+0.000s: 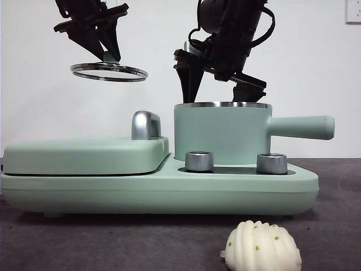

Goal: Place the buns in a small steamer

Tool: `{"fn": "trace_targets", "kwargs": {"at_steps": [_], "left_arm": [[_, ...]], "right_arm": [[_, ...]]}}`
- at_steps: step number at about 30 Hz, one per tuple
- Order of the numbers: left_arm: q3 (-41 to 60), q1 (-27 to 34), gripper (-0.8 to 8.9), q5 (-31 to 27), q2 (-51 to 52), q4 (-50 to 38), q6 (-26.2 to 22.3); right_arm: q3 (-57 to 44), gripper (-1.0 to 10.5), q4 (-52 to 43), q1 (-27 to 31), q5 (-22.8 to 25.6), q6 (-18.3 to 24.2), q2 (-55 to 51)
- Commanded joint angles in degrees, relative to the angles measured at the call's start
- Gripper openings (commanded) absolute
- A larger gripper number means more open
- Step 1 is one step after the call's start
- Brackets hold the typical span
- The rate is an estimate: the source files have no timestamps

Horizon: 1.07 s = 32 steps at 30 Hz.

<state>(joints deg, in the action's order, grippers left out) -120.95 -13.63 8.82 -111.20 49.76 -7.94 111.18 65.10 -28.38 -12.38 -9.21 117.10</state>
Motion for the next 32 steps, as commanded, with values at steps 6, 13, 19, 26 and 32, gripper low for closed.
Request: {"fn": "trace_targets", "kwargs": {"at_steps": [6,13,19,26,32], "left_arm": [[-2.34,-0.09,0.48,0.22,-0.59,-1.2,-0.09],[-2.34,-0.09,0.48,0.22,-0.59,-1.09,0.02],[-2.34,-0.11,0.47,0.22,-0.59,-0.98,0.04],[-2.34,-0.13,0.47,0.22,-0.59,-0.87,0.31],[-2.34,-0.26,0.48,0.24,-0.59,-0.9,0.96]], "right_arm": [[4.92,4.5,2.1,-0.31,-0.22,0.79,-3.3],[5.07,4.5,13.86,-1.51,3.61,2.67,-12.31],[-0.44,4.5,16.33,-6.67,7.5,3.63,-21.7],[-16.15,4.5,16.33,-15.15,8.44,-0.81,-33.33],[-35.91,4.5,5.33,-22.14,8.15,-7.85,-41.03]]}}
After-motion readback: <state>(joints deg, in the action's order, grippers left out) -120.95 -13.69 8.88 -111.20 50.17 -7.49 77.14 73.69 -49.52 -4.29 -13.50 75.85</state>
